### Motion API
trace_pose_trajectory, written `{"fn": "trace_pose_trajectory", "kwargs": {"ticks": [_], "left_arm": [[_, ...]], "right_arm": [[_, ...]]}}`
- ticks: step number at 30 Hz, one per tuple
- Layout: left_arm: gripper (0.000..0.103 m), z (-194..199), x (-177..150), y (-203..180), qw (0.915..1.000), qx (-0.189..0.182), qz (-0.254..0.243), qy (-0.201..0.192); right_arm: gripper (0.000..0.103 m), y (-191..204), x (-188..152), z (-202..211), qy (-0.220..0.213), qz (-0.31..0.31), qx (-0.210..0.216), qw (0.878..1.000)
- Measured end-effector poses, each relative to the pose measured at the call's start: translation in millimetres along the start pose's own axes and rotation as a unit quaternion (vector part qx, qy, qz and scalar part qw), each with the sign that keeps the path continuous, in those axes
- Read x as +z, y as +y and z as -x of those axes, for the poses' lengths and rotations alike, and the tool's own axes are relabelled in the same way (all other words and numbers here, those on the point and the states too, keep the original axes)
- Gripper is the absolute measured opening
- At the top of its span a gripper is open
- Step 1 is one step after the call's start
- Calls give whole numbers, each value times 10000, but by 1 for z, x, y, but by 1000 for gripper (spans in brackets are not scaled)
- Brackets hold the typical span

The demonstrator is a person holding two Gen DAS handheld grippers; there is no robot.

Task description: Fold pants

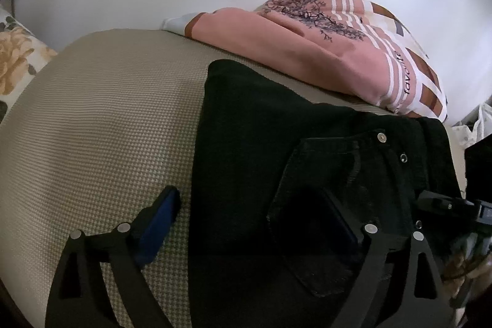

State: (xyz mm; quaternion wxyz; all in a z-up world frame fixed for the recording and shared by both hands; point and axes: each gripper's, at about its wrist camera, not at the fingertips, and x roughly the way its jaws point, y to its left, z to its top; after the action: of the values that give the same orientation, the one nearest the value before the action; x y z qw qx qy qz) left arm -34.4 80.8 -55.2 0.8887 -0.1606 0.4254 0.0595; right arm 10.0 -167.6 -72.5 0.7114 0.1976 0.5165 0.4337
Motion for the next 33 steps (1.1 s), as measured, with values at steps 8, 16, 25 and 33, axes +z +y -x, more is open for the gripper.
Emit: {"fn": "trace_pose_trajectory", "kwargs": {"ticks": [8, 16, 25, 33], "left_arm": [[97, -1, 0, 1, 9999, 157, 7, 21], [99, -2, 0, 1, 9998, 203, 18, 36], [100, -2, 0, 0, 9996, 266, -5, 26], [102, -1, -1, 0, 9994, 342, -16, 14]], "right_arm": [[54, 17, -3, -2, -148, 333, -401, 9985], [62, 9, -2, 8, -362, 10, -364, 9987], [66, 29, -9, 45, -1084, 117, -1218, 9865], [81, 77, -26, 39, -1059, 660, -1301, 9836]]}}
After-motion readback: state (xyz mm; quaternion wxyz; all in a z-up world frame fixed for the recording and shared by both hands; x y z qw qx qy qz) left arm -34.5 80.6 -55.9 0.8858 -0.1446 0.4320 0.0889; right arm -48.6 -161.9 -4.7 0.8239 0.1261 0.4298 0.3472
